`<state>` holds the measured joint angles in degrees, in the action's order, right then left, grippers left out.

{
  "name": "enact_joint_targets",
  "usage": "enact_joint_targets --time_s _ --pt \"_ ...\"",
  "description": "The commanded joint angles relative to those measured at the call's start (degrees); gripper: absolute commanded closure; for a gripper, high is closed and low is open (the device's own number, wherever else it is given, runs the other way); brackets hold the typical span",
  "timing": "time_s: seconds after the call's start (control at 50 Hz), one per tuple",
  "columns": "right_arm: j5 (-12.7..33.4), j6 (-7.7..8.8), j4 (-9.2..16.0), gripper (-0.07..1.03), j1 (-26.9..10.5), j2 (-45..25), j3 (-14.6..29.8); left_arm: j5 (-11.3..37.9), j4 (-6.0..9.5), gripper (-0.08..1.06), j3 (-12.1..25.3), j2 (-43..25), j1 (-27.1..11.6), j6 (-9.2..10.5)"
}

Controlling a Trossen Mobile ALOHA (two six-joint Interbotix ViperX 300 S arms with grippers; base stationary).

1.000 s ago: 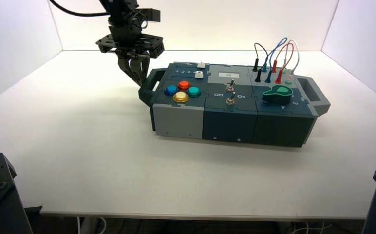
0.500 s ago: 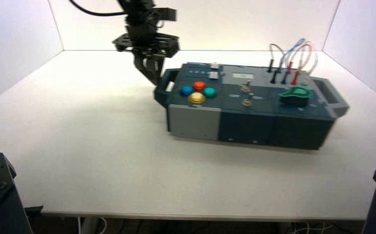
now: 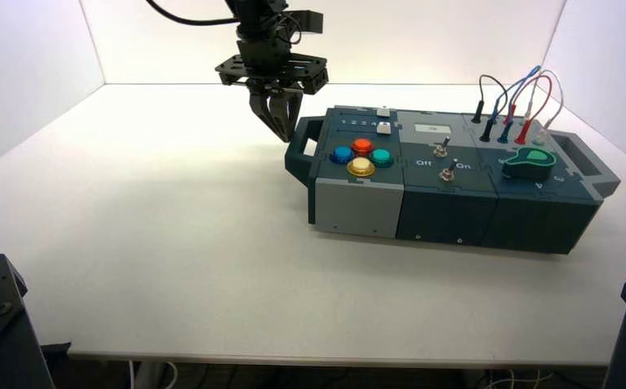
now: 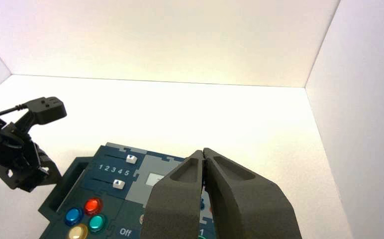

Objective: Move the box to the right.

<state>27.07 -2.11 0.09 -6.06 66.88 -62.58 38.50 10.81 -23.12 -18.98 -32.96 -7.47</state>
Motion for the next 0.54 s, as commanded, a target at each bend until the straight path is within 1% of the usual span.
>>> enact_joint_targets --time_s 0.02,0.06,0.14,0.32,0.54 --pt "-0.7 -0.26 0.3 0.98 0.3 -0.3 1.6 -0.5 -0.70 1.01 -1.1 2.5 3.7 -0.26" --pt "-0.7 -0.26 0.3 0.99 0.2 -0.3 1.6 -0.8 -0.79 1.01 -1.9 3.6 5.2 -0.18" --pt "-0.7 -0.18 0.3 0.99 0.2 -0.3 1.5 -1.4 -0.79 1.01 -3.3 6.1 6.7 -0.18" --pt "-0.6 -0.09 0.6 0.98 0.0 -0.4 1.5 -2.8 -0.62 1.01 -5.9 13.7 7.0 0.18" --pt "-0.3 0.44 0.6 0.99 0.0 -1.1 1.4 -3.7 -0.44 1.01 -6.2 21.4 6.9 0.18"
